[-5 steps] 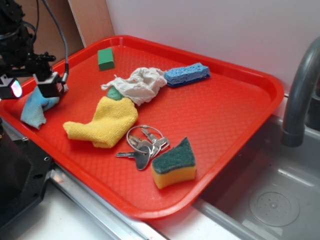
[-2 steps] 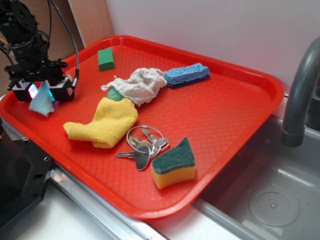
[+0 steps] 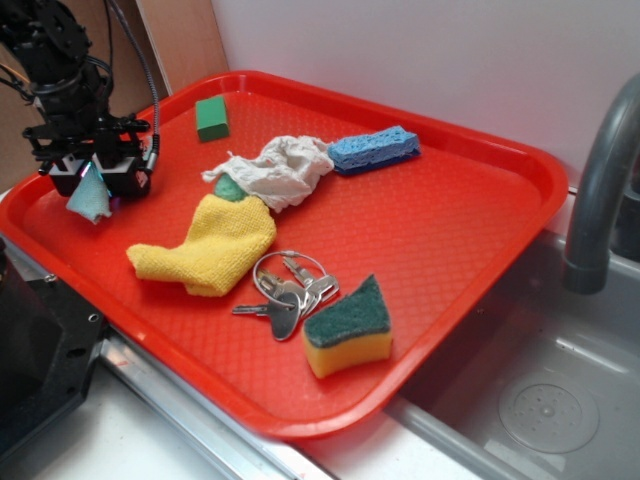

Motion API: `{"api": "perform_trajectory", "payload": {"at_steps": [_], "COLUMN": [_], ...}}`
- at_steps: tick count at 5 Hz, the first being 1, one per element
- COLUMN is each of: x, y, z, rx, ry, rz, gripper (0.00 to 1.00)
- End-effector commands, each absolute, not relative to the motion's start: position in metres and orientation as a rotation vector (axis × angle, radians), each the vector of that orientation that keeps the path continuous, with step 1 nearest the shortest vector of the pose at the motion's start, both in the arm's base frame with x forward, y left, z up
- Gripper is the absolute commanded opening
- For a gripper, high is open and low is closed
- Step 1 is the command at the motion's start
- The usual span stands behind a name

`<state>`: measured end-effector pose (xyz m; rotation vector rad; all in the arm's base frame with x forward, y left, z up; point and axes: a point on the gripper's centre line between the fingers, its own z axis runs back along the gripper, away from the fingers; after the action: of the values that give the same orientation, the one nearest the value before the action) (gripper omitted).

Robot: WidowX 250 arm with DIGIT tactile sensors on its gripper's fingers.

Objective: Grab the blue cloth.

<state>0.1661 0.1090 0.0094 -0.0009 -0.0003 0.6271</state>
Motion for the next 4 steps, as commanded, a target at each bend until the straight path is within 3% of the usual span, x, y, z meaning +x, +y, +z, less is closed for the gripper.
{"api": "perform_trajectory", "payload": {"at_steps": [1,3,4], "x": [0.201,0.206,0.189], "y": [0.048,0.007,0.005], "z": [0.105,0.201,0.213], "rx": [-0.055,-0.084,-0.089], "ry": [-0.086,-0.231,-0.256], "rz": [0.415,0.274,0.27], "gripper": [0.0,0.0,0.0]}}
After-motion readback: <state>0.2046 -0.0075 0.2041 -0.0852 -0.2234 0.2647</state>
